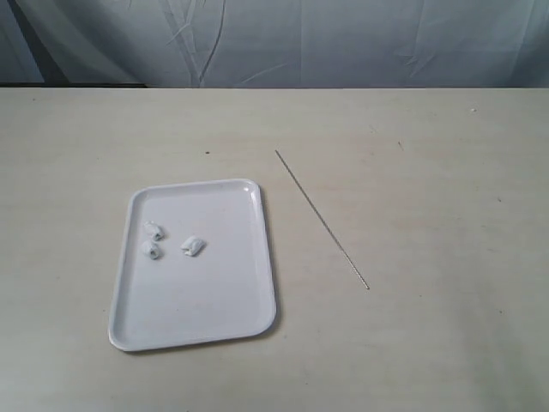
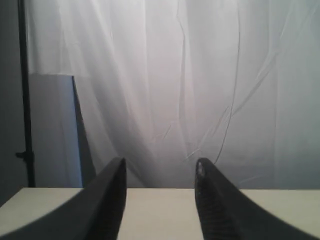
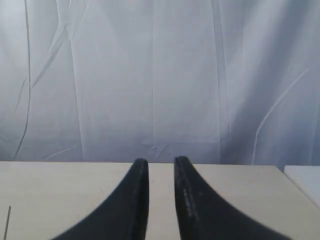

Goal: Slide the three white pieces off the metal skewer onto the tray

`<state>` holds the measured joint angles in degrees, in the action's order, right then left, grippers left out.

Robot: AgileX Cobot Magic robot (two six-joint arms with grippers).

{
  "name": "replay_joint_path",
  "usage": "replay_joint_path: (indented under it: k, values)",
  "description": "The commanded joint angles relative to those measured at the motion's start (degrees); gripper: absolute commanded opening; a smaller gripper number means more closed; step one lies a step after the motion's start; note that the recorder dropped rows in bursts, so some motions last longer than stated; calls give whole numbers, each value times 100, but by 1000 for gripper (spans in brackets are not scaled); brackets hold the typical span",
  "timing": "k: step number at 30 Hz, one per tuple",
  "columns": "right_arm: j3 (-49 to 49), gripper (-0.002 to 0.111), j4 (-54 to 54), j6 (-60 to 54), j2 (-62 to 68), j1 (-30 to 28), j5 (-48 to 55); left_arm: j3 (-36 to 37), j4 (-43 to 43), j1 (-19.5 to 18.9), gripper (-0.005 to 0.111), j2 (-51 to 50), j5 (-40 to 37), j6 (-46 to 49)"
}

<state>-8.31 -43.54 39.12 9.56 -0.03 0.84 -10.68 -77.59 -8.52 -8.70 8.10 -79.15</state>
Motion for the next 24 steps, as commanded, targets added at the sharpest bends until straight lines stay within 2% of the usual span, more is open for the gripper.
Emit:
replay_joint_path:
  k: [1,3,8,13,18,21,24]
  values:
    - [636,19,340,1,-63,-196,-379,439,2142,174,42,100,-203,2584]
    - [831,19,464,1,-63,-196,-368,554,2520,332,42,191,-326,3231]
    - [831,19,464,1,-63,-196,-122,840,2477,461,42,332,-877,3281]
    - [831,19,259,-18,-73,-196,-6,925,2825,475,42,344,-967,3281]
    - [831,19,300,-80,-73,-196,24,1023,3011,826,42,870,-1478,3281]
    - [831,19,320,-368,-73,-196,-389,1068,3427,954,42,870,-1574,3281]
    - [831,19,361,-1107,-73,-196,-1046,1068,3434,1031,42,870,-1538,3281]
